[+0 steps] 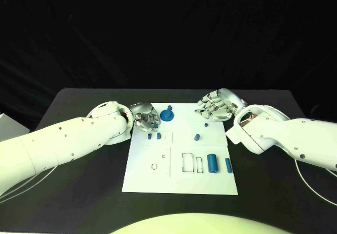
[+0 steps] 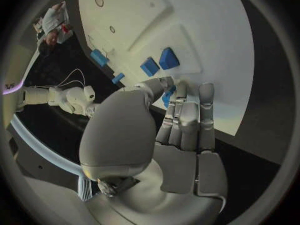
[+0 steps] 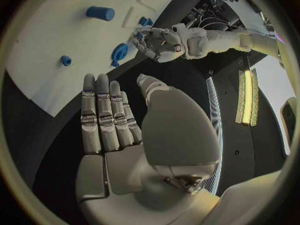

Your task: Assemble the parts on the task board

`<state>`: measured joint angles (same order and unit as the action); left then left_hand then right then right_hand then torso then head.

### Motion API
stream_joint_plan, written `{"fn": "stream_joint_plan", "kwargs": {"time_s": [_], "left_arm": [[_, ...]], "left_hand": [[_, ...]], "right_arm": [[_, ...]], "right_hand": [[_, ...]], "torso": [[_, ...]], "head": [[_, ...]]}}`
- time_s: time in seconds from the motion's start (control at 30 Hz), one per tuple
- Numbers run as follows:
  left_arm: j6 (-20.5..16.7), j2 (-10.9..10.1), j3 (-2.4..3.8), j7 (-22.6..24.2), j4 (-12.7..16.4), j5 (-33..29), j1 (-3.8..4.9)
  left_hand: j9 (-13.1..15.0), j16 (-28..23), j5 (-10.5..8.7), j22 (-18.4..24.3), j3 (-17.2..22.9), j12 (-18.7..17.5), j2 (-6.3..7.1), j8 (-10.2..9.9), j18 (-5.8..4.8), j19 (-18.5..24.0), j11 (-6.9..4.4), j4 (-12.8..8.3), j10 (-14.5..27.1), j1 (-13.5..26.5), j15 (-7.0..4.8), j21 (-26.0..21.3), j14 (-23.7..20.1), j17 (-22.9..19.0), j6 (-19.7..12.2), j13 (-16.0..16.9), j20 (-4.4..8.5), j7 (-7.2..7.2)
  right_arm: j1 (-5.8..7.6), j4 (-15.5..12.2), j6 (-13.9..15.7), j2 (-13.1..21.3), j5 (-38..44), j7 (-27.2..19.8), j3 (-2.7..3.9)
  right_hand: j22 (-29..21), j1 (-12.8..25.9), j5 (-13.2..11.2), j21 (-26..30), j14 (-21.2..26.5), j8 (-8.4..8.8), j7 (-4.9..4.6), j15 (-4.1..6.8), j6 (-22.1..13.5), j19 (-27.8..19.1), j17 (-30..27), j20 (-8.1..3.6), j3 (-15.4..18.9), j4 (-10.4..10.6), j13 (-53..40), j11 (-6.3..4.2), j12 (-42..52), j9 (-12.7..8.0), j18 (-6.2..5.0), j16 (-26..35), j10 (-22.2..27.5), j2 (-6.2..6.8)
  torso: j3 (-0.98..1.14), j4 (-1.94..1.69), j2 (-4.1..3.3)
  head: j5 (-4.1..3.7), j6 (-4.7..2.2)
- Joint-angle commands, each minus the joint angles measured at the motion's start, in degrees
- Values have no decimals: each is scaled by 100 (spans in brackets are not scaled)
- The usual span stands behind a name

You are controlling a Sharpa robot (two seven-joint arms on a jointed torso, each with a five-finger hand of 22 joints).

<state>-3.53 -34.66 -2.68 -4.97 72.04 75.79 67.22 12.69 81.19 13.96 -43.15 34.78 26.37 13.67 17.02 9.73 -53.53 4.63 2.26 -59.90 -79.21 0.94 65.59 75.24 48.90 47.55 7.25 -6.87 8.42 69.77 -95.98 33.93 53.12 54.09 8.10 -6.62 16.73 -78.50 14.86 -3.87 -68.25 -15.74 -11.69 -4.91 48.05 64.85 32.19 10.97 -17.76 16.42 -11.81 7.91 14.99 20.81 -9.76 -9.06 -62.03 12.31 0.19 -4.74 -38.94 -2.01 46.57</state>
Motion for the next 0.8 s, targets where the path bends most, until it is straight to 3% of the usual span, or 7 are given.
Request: {"fn": "stream_joint_plan", "kwargs": {"time_s": [0.03,0.37,0.57,0.67,0.73,0.8], "left_arm": [[29,1,0,21,14,-63,-6],[23,-41,6,-11,18,-66,-7],[30,-136,21,-47,38,-57,-8],[13,-205,36,-56,52,-56,-7],[-14,-271,62,-49,61,-75,-7],[-42,-311,83,-17,62,-99,-6]], "left_hand": [[-15,-8,-3,14,-20,-42,5,-43,56,58,8,-16,36,80,1,-34,-49,-10,-60,9,-2,-5],[-37,-5,-2,20,-31,-44,11,-108,56,54,2,-19,20,87,-3,-41,-52,-19,-146,23,-1,-1],[-55,-47,-4,154,-82,-80,45,-169,77,164,33,-10,116,123,19,-129,-145,-187,-221,35,-9,-21],[-62,-63,0,181,-107,-96,50,-193,79,192,56,-11,191,125,38,-156,-190,-247,-249,43,-22,-36],[-63,-83,3,191,-130,-118,44,-208,77,208,94,-11,302,120,69,-175,-255,-344,-253,49,-44,-44],[-61,-129,7,199,-134,-127,30,-210,77,219,116,-13,366,108,88,-188,-350,-526,-242,51,-60,-35]], "right_arm": [[-5,1,-87,-3,25,-22,0],[-8,14,-127,6,33,2,-2],[-9,95,-406,36,290,82,-2],[-9,154,-543,56,575,76,-2],[-9,220,-643,72,820,54,-2],[-9,278,-720,85,1021,31,-2]], "right_hand": [[-22,-6,18,32,53,-24,-29,5,-30,-49,-13,14,49,-2,16,10,-35,-6,-72,27,31,45],[-65,-16,14,32,79,-27,-33,-5,-38,-77,-25,25,64,-4,34,17,-32,-8,-73,57,47,42],[-211,-220,-41,-4,40,-73,-5,-4,-7,-63,-46,33,109,-83,156,25,-97,-6,-85,96,242,74],[-239,-479,-136,-102,-203,-80,76,80,48,177,-6,-57,105,-167,243,-33,-105,-19,-90,0,277,112],[-167,-708,-158,-342,-647,-71,158,229,147,610,108,-255,70,-252,334,-120,-107,-43,-86,-227,218,134],[-95,-824,-160,-496,-877,-60,190,300,221,828,190,-372,42,-314,388,-160,-122,-61,-82,-358,156,145]], "torso": [[1,2,-2],[2,3,1],[1,3,6],[1,1,9],[3,1,10],[1,1,14]], "head": [[3,0],[3,-4],[-10,-24],[-19,-30],[-26,-37],[-33,-47]]}}
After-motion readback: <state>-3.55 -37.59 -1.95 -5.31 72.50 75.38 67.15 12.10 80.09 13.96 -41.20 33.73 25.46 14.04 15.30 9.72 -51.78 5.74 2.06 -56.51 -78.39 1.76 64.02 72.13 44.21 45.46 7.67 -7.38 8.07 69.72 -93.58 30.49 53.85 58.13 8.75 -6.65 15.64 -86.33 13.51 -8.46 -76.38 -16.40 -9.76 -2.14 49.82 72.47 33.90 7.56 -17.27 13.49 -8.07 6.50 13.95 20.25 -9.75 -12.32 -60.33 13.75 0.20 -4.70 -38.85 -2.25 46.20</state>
